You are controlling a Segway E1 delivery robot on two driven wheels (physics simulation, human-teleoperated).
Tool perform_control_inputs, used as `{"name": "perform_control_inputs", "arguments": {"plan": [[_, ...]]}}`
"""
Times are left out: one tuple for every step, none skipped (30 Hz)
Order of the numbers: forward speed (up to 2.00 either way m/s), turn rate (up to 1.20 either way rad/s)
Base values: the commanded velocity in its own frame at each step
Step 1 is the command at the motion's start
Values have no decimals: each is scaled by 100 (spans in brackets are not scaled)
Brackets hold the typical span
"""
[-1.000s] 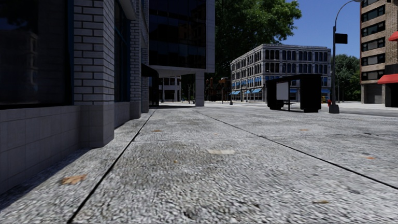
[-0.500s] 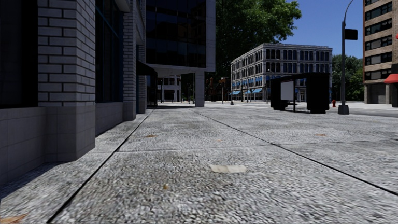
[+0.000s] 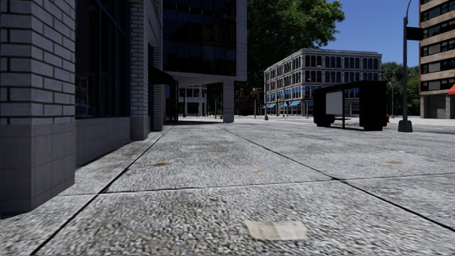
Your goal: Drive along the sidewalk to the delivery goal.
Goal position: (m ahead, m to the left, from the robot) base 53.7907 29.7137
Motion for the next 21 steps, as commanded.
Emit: {"name": "perform_control_inputs", "arguments": {"plan": [[147, 0], [147, 0], [147, 0], [147, 0], [147, 0], [147, 0], [147, 0], [147, 0], [147, 0], [147, 0], [147, 0], [147, 0], [147, 0], [147, 0], [147, 0], [147, 0], [147, 0], [147, 0], [147, 0], [147, 0], [147, 0]]}}
